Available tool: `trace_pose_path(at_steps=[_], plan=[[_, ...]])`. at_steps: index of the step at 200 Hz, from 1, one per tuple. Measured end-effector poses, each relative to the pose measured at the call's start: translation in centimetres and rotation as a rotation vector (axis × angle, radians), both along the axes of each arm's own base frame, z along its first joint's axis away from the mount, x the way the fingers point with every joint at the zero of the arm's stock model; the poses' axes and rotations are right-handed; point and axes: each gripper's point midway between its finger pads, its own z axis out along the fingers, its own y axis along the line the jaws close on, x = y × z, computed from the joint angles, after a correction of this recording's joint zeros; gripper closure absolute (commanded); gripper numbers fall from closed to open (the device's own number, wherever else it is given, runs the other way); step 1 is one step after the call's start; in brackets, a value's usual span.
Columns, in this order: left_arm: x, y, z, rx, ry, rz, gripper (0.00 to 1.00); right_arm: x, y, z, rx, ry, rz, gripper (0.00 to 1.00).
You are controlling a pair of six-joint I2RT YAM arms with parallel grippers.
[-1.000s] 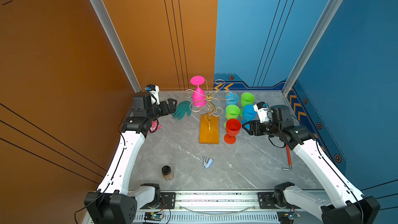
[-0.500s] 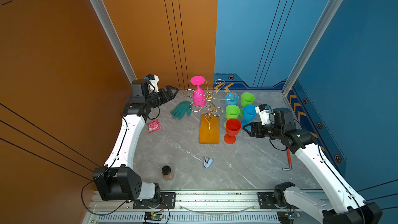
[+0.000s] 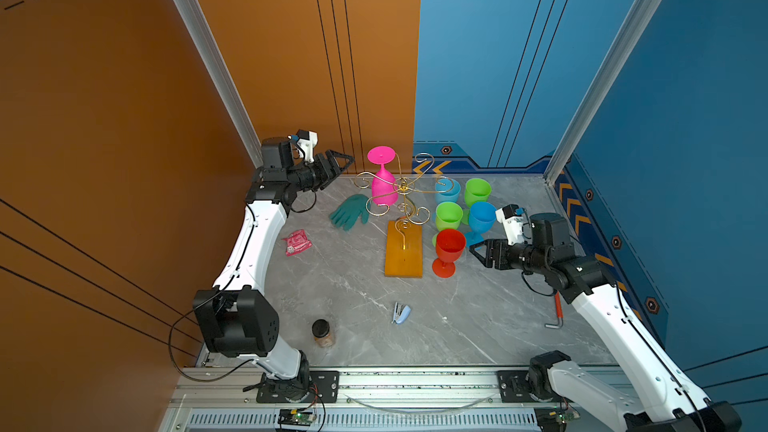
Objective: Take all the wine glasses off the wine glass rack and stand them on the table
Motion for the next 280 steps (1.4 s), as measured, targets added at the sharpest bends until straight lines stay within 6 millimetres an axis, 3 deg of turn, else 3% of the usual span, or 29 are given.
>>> trace_pose_path(at_steps=[117,217,280], plan=[[2.2,-4.8,0.0,-0.073,0.057,-0.116,0.46,-0.6,-0.5,0.5,0.028,-0.017,-0.009,0.27],[3.4,-6.0,-0.3,-0.093,0.081,-0.13,0.57,-0.9,-1.0,0.4,0.044,-0.021,-0.021,0.27],[3.9,-6.6,-1.0,-0.103,0.108,-0.134,0.7,-1.0,-1.2,0.6,0.06,-0.021,-0.027,0.27]])
